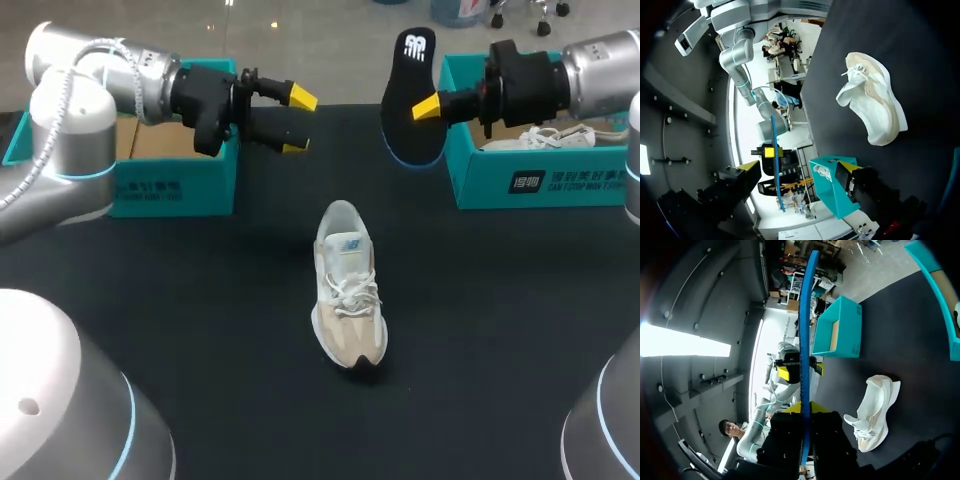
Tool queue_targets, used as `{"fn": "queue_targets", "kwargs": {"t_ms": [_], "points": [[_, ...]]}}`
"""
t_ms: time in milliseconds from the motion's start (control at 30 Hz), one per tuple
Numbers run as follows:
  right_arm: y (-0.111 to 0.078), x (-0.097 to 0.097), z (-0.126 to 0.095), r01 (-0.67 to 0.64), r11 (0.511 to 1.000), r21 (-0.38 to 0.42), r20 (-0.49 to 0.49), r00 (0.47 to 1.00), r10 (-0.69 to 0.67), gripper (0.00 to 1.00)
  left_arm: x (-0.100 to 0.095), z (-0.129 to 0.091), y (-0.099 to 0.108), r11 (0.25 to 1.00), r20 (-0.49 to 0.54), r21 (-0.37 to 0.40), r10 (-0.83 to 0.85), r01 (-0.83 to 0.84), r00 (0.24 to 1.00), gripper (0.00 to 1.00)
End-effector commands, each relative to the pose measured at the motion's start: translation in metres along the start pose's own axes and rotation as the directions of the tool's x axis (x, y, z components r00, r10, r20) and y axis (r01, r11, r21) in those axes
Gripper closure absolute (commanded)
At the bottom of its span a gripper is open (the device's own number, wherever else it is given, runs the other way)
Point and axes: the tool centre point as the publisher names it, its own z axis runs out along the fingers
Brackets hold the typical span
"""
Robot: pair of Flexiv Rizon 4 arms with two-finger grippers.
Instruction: Take the shoe out of the shoebox, open the shoe tongue, remove and reinsert the insole, then place the shoe into the shoebox
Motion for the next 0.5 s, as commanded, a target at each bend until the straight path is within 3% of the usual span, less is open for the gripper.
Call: {"fn": "queue_targets", "kwargs": {"t_ms": [33,300,500], "points": [[-0.005,0.004,0.000,0.026,0.999,-0.021,0.003,1.000,-0.026,1.00,0.007,-0.016,-0.002,0.996,-0.024,0.094,0.008,-0.006,1.000,0.00],[-0.001,0.008,0.003,0.132,0.989,-0.063,0.019,0.991,-0.131,1.00,0.026,-0.039,-0.012,0.984,-0.113,0.174,0.050,-0.030,0.992,0.00],[0.004,0.013,0.005,0.169,0.983,-0.075,0.031,0.986,-0.167,1.00,0.038,-0.052,-0.017,0.981,-0.155,0.190,0.060,-0.029,0.986,0.00]]}}
